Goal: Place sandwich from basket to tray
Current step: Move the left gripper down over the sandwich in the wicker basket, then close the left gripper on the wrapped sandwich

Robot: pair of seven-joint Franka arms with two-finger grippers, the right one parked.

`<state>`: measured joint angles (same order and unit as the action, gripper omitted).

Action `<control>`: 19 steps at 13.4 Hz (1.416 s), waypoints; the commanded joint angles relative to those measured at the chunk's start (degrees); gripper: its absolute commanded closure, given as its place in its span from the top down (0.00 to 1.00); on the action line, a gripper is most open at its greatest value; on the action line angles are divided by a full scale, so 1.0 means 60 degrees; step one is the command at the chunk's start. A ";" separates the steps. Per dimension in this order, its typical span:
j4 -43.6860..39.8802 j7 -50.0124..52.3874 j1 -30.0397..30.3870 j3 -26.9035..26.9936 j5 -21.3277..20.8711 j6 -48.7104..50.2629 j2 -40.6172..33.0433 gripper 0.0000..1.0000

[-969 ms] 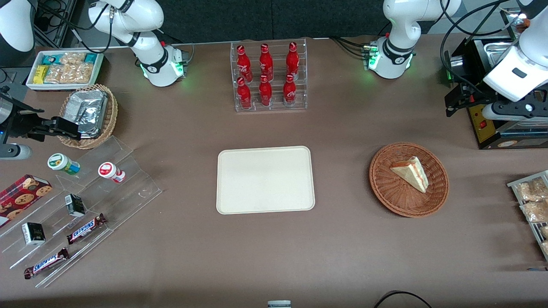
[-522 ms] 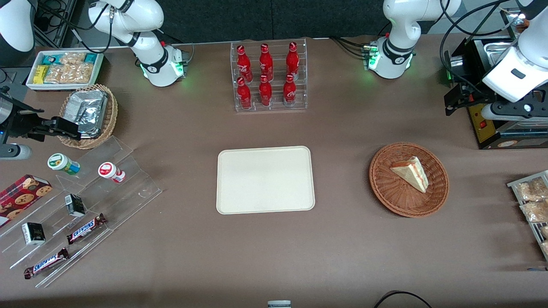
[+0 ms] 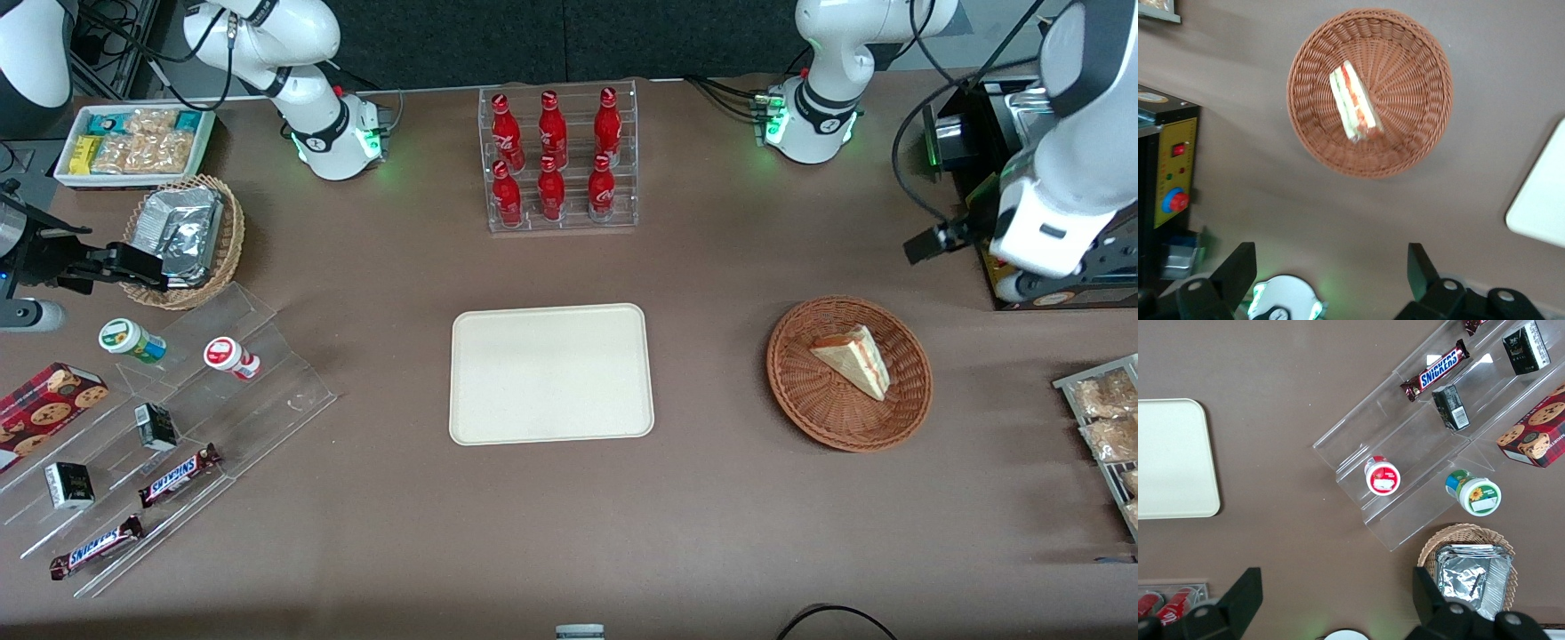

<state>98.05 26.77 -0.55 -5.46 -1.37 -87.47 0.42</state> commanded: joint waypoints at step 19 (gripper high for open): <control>0.4488 0.4240 0.0370 0.0222 -0.0227 -0.6837 0.1789 1.00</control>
<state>124.52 50.49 1.67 -3.93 -1.76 -127.16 10.20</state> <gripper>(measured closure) 0.000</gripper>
